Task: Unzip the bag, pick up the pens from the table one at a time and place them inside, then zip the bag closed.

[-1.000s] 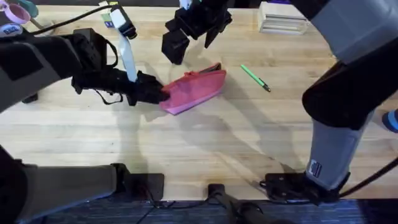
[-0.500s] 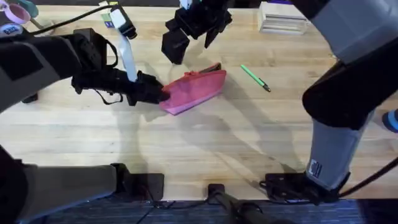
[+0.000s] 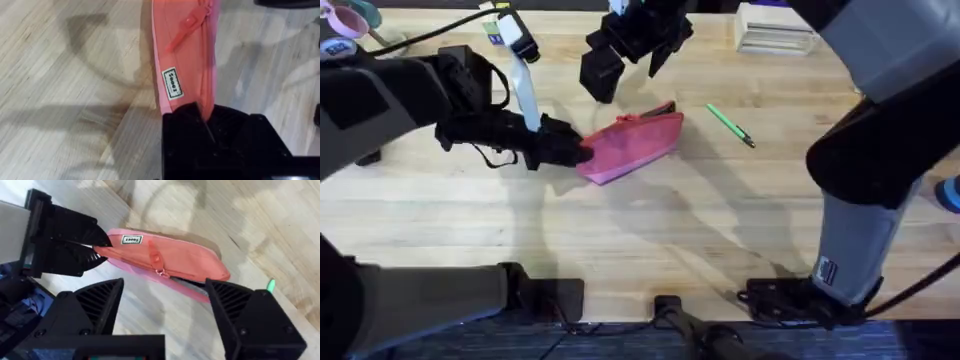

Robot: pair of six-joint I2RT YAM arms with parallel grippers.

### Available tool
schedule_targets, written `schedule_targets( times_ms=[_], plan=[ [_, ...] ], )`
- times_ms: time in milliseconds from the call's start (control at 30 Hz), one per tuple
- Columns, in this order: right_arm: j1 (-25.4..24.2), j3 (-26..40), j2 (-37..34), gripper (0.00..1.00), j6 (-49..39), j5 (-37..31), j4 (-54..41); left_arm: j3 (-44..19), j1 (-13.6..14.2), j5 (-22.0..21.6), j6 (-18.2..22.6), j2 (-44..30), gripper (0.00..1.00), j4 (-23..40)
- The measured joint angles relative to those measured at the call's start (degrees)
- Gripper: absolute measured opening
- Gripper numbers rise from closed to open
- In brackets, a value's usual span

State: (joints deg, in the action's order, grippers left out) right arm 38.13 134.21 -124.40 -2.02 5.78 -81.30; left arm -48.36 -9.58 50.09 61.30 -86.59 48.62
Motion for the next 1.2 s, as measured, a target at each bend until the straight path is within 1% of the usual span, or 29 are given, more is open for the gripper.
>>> schedule_targets(
  times_ms=[133,367,567,767,833,867,1067,1200],
  plan=[
    [0.0,-0.2,0.0,0.997,0.0,0.0,0.0,0.0,0.0,0.0,0.0,0.0,0.042,0.0],
    [0.0,-5.5,0.0,0.997,-0.2,0.0,1.1,0.0,0.0,0.0,0.0,0.0,0.042,0.0],
    [0.0,-8.1,0.0,0.997,-0.2,0.2,4.2,0.0,0.0,0.0,0.0,0.0,0.042,0.0],
    [0.4,-10.9,0.0,0.997,-0.2,1.9,8.0,0.0,0.0,0.0,0.0,0.0,0.042,0.0],
    [0.5,-12.0,0.0,0.997,-0.2,2.1,8.9,0.0,0.0,0.0,0.0,0.0,0.042,0.0],
    [0.7,-13.7,0.0,0.997,-0.2,2.4,10.0,0.0,0.0,0.0,0.0,0.0,0.042,0.0],
    [0.7,-15.2,0.0,0.997,-0.2,3.5,10.8,0.0,0.0,0.0,0.0,0.0,0.042,0.0],
    [0.7,-16.3,0.0,0.963,-0.2,4.6,11.1,0.0,0.0,0.0,0.0,0.0,0.042,0.0]
  ],
)
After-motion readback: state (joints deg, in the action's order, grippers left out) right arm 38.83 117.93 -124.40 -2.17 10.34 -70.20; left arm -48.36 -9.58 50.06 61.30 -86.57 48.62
